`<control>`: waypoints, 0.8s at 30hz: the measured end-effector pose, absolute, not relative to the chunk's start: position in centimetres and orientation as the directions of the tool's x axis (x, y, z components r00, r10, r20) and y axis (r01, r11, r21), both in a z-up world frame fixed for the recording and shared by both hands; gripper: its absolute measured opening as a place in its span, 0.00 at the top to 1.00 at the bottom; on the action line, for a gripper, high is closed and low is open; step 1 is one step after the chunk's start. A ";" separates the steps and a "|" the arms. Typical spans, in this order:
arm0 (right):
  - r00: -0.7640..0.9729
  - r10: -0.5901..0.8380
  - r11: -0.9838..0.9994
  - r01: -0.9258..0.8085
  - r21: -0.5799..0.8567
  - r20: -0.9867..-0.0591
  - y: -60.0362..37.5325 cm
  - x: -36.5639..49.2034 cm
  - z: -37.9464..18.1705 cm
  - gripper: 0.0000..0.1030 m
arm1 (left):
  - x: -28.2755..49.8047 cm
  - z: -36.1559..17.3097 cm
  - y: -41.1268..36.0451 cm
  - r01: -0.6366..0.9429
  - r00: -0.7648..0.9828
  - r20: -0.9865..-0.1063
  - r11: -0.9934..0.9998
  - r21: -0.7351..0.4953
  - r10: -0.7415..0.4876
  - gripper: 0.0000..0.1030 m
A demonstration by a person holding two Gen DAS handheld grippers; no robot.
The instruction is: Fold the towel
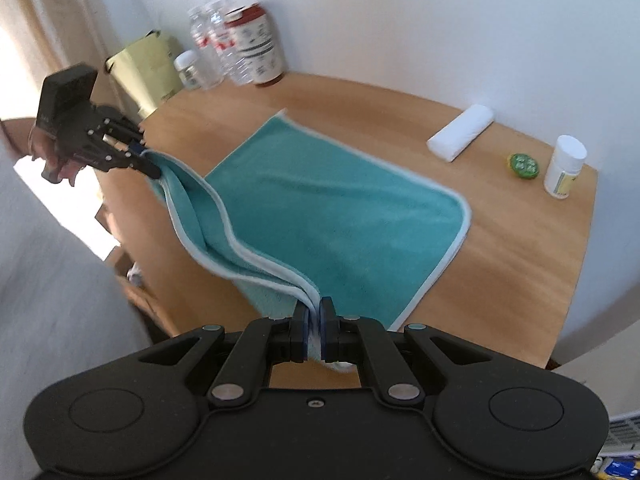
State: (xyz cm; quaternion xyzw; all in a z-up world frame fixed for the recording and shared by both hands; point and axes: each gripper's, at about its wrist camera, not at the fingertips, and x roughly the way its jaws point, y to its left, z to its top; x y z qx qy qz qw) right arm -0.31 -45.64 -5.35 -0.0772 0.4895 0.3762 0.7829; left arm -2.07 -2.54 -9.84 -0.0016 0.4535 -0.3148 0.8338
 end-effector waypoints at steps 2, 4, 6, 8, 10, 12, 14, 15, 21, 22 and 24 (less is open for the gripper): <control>0.268 0.515 0.731 -0.633 0.255 -0.814 -45.8 1.7 -5.9 0.95 | -0.3 -10.1 -2.1 0.488 0.412 -0.741 0.815 -0.312 -0.531 0.88; 0.306 0.515 0.757 -0.600 0.257 -0.801 -45.9 3.9 -6.5 0.95 | 1.1 -10.1 -1.9 0.467 0.433 -0.729 0.824 -0.320 -0.529 0.88; 0.330 0.507 0.774 -0.580 0.253 -0.796 -45.7 5.5 -7.1 0.95 | 2.5 -10.2 -1.4 0.451 0.447 -0.720 0.829 -0.331 -0.531 0.88; 0.335 0.506 0.780 -0.572 0.255 -0.795 -45.7 6.1 -7.4 0.95 | 4.2 -10.5 -1.1 0.429 0.468 -0.716 0.842 -0.328 -0.518 0.88; 0.349 0.499 0.795 -0.549 0.258 -0.793 -45.7 7.0 -8.0 0.95 | 5.3 -10.6 -0.6 0.404 0.491 -0.711 0.854 -0.327 -0.504 0.88; 0.364 0.489 0.812 -0.522 0.262 -0.792 -45.8 8.0 -8.5 0.95 | 6.2 -11.0 -0.1 0.362 0.504 -0.710 0.867 -0.343 -0.491 0.88; 0.373 0.484 0.824 -0.499 0.268 -0.792 -45.8 8.7 -9.0 0.95 | 6.9 -11.2 0.3 0.341 0.524 -0.699 0.872 -0.351 -0.487 0.88; 0.380 0.481 0.828 -0.492 0.267 -0.790 -45.8 9.0 -9.2 0.95 | 7.5 -11.4 0.6 0.324 0.535 -0.690 0.872 -0.366 -0.488 0.88; 0.396 0.433 0.865 -0.434 0.250 -0.810 -45.5 11.2 -11.2 0.95 | 10.0 -12.7 0.4 0.293 0.527 -0.703 0.879 -0.377 -0.477 0.88; 0.395 0.433 0.868 -0.423 0.259 -0.810 -45.5 11.5 -11.4 0.95 | 10.5 -13.0 0.4 0.285 0.527 -0.707 0.881 -0.377 -0.473 0.88; 0.401 0.420 0.878 -0.406 0.253 -0.814 -45.3 11.9 -11.9 0.95 | 10.9 -13.3 0.5 0.276 0.522 -0.713 0.884 -0.378 -0.468 0.88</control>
